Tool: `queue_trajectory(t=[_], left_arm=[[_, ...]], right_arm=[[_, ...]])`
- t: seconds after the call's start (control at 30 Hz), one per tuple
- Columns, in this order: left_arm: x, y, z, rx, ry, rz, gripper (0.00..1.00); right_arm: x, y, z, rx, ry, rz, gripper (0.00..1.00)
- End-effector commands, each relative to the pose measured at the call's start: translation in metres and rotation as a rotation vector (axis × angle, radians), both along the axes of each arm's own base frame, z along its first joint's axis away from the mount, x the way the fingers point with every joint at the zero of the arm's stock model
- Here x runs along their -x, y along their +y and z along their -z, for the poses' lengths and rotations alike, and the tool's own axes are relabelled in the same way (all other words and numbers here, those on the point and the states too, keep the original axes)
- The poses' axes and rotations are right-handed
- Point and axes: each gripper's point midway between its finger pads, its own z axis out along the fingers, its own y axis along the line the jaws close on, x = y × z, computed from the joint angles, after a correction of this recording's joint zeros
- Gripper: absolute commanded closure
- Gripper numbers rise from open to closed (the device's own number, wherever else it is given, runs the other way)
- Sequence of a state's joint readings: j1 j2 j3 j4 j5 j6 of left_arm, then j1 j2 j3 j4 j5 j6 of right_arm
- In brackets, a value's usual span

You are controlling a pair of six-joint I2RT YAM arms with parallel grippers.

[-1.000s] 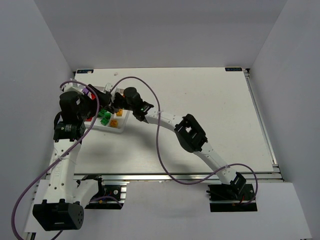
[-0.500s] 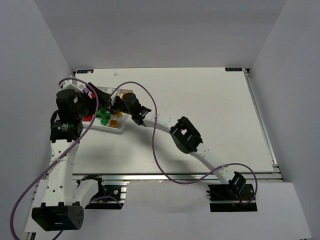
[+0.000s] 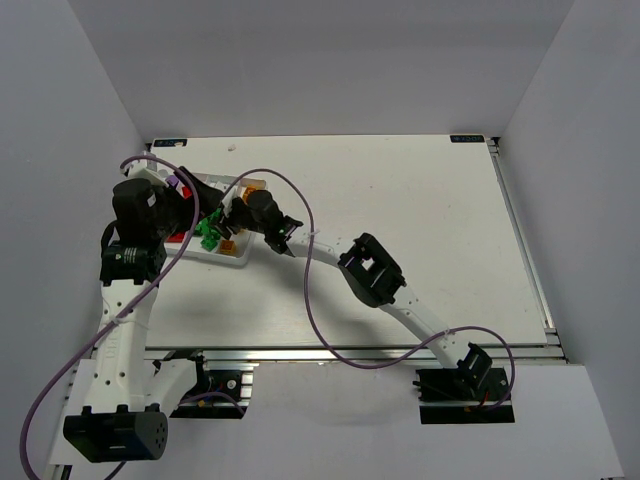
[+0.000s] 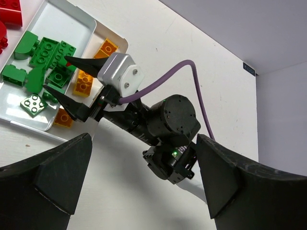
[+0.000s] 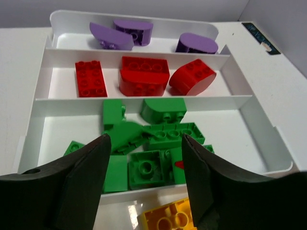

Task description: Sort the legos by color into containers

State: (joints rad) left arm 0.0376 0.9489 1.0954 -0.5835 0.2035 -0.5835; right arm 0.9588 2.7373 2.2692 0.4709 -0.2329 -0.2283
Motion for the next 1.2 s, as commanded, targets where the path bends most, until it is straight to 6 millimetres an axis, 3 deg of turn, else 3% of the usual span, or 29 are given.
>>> queue_trajectory(t=[0.0, 0.17, 0.23, 0.27, 0.3, 0.37, 0.4, 0.43, 0.47, 0.5, 0.53, 0.57, 0.63, 0.67, 0.7, 0.73, 0.77, 0.83, 0.87, 1.0, 1.07, 1.17], left_arm=[[0.005, -0.002, -0.018, -0.002, -0.059, 0.021, 0.02], [0.01, -0.002, -0.024, -0.009, -0.079, 0.02, 0.02], [0.011, -0.001, -0.024, -0.011, -0.082, 0.016, 0.02], [0.013, -0.001, -0.025, -0.011, -0.088, 0.016, 0.02], [0.013, -0.001, -0.027, -0.011, -0.094, 0.016, 0.02], [0.015, -0.003, -0.028, -0.009, -0.104, 0.026, 0.02], [0.015, -0.004, -0.027, -0.008, -0.103, 0.029, 0.02], [0.014, -0.004, -0.023, -0.005, -0.095, 0.03, 0.02], [0.014, -0.006, -0.022, 0.0, -0.096, 0.043, 0.02], [0.012, -0.007, -0.02, 0.005, -0.094, 0.046, 0.02], [0.011, -0.009, -0.017, 0.015, -0.09, 0.057, 0.02], [0.01, -0.011, -0.008, 0.024, -0.076, 0.065, 0.02], [0.006, -0.021, -0.006, 0.063, -0.089, 0.111, 0.02], [0.005, -0.024, 0.005, 0.082, -0.076, 0.126, 0.02], [0.002, -0.03, -0.001, 0.114, -0.114, 0.149, 0.02], [0.0, -0.031, 0.0, 0.127, -0.125, 0.152, 0.02], [0.0, -0.034, 0.01, 0.144, -0.112, 0.157, 0.02], [-0.004, -0.034, 0.011, 0.159, -0.127, 0.153, 0.02], [-0.005, -0.035, 0.012, 0.162, -0.133, 0.152, 0.02], [-0.013, -0.039, 0.024, 0.161, -0.109, 0.152, 0.02], [-0.016, -0.052, 0.034, 0.164, -0.075, 0.186, 0.02], [-0.023, -0.061, 0.037, 0.134, -0.067, 0.209, 0.02]], right_arm=[[0.008, 0.0, -0.069, -0.077, -0.092, -0.026, 0.32], [0.008, -0.003, -0.077, -0.066, -0.103, -0.025, 0.25], [0.009, -0.009, -0.101, -0.083, -0.111, -0.022, 0.16], [0.007, -0.016, -0.099, -0.071, -0.09, -0.017, 0.11], [0.008, -0.024, -0.126, -0.096, -0.098, -0.015, 0.11], [0.001, -0.04, -0.136, -0.08, -0.04, 0.011, 0.11], [0.002, -0.053, -0.154, -0.085, -0.024, 0.023, 0.11], [0.001, -0.063, -0.16, -0.078, 0.004, 0.036, 0.11], [-0.011, -0.083, -0.153, -0.03, 0.063, 0.066, 0.1], [-0.006, -0.099, -0.167, -0.027, 0.103, 0.053, 0.1], [-0.006, -0.111, -0.168, -0.003, 0.135, 0.056, 0.11], [-0.02, -0.135, -0.166, 0.022, 0.171, 0.092, 0.11], [-0.014, -0.176, -0.16, 0.085, 0.252, 0.123, 0.11], [-0.026, -0.204, -0.156, 0.11, 0.276, 0.169, 0.11], [-0.023, -0.229, -0.164, 0.143, 0.282, 0.205, 0.11], [-0.025, -0.249, -0.152, 0.179, 0.314, 0.253, 0.11], [-0.035, -0.279, -0.166, 0.173, 0.307, 0.324, 0.1], [-0.039, -0.32, -0.154, 0.235, 0.345, 0.423, 0.11], [-0.043, -0.35, -0.172, 0.214, 0.328, 0.477, 0.11], [-0.038, -0.42, -0.179, 0.231, 0.365, 0.618, 0.11], [-0.031, -0.454, -0.179, 0.243, 0.411, 0.708, 0.11], [-0.019, -0.489, -0.182, 0.255, 0.437, 0.769, 0.11]])
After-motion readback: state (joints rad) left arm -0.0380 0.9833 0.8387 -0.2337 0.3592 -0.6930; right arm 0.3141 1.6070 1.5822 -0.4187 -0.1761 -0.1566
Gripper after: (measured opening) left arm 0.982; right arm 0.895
